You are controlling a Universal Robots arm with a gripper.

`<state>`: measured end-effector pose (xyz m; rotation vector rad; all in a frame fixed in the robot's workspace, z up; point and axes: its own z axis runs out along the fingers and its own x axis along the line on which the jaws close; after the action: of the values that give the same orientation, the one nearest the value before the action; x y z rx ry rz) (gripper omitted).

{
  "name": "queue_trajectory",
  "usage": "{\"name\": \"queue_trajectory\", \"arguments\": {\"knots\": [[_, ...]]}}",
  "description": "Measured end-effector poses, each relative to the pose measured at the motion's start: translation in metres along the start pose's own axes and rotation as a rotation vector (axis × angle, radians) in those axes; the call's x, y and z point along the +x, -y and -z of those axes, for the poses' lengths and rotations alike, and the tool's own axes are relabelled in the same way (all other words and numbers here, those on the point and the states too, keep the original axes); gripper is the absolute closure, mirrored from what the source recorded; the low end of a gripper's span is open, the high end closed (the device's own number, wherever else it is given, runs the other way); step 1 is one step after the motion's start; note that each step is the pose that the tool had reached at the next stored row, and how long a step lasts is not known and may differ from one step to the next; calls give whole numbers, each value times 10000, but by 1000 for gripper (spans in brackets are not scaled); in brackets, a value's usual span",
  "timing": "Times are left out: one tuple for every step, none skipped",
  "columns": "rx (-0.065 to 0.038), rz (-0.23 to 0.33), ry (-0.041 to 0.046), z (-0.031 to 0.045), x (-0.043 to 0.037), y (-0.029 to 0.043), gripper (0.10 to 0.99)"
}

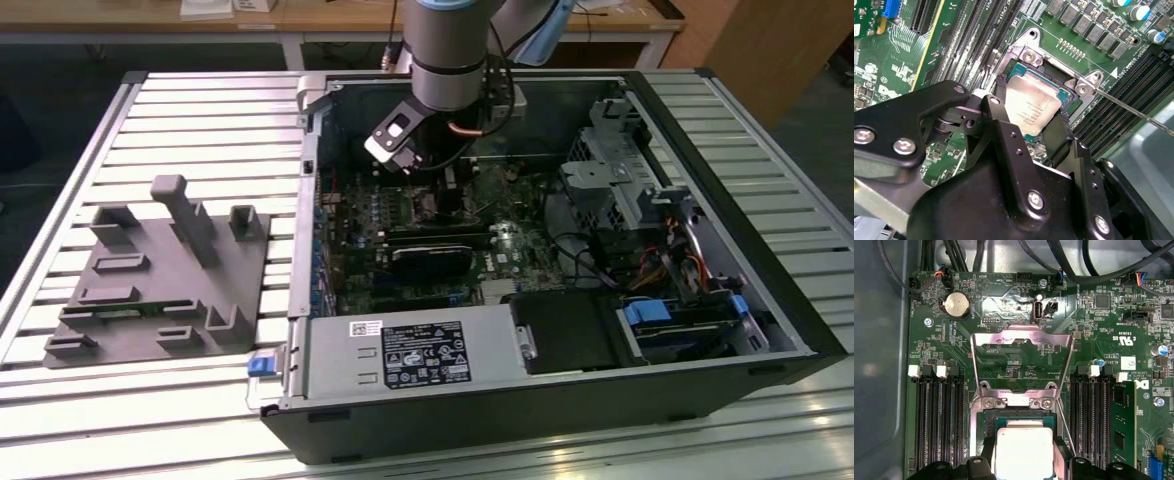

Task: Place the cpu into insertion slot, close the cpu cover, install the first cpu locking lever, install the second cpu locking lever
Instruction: 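Place the cpu into insertion slot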

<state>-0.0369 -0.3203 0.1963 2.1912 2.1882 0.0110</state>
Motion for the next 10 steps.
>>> {"name": "queue_trajectory", "arguments": {"knots": [[0, 16, -2, -2, 1, -1, 549], [-1, 48, -6, -3, 3, -2, 549], [-2, 92, -9, -4, 3, -4, 549], [-3, 135, -16, -6, 4, -6, 549], [-5, 174, -23, -7, 6, -7, 549], [-6, 205, -29, -7, 7, -7, 549], [-7, 225, -31, -8, 7, -8, 549], [-7, 231, -33, -8, 8, -8, 549], [-7, 232, -32, -9, 8, -8, 549], [-7, 232, -32, -10, 9, -8, 549]]}}
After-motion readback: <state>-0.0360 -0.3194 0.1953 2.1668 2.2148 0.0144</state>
